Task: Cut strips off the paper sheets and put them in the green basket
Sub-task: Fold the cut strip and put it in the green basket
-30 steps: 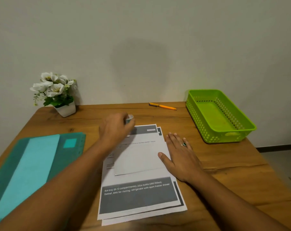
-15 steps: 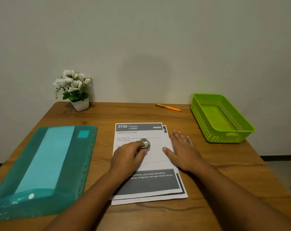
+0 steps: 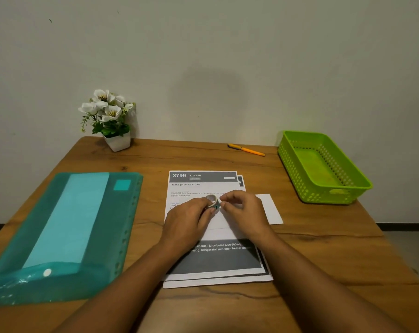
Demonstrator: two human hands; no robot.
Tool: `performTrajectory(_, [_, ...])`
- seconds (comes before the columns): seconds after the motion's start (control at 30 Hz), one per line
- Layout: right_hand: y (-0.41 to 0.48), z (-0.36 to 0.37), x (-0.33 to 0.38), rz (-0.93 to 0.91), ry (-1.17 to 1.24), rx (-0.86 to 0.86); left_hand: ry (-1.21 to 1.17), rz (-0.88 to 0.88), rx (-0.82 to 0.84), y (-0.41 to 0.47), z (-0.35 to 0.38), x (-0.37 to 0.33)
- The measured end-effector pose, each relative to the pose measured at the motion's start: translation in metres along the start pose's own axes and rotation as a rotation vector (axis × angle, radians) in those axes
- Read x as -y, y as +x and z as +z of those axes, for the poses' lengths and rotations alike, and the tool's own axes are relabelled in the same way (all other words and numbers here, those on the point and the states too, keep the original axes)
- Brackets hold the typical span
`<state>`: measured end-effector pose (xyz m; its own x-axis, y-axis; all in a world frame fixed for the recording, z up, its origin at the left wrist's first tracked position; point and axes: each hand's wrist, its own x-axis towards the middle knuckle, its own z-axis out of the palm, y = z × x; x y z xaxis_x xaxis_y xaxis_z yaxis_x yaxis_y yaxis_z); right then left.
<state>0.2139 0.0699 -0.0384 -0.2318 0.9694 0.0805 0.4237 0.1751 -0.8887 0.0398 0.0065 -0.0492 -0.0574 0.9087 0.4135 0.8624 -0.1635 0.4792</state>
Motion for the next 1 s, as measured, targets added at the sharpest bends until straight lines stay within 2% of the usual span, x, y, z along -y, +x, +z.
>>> performTrajectory(0.53, [-0.0012, 0.0036, -0.0006, 0.018, -0.009, 0.009, -0.008, 0.016, -0.045, -0.0013, -0.0044, -0.0032])
performTrajectory(1.0, [-0.001, 0.0072, 0.0011, -0.058, -0.147, -0.016, -0.053, -0.001, 0.015, -0.0017, -0.0068, -0.0018])
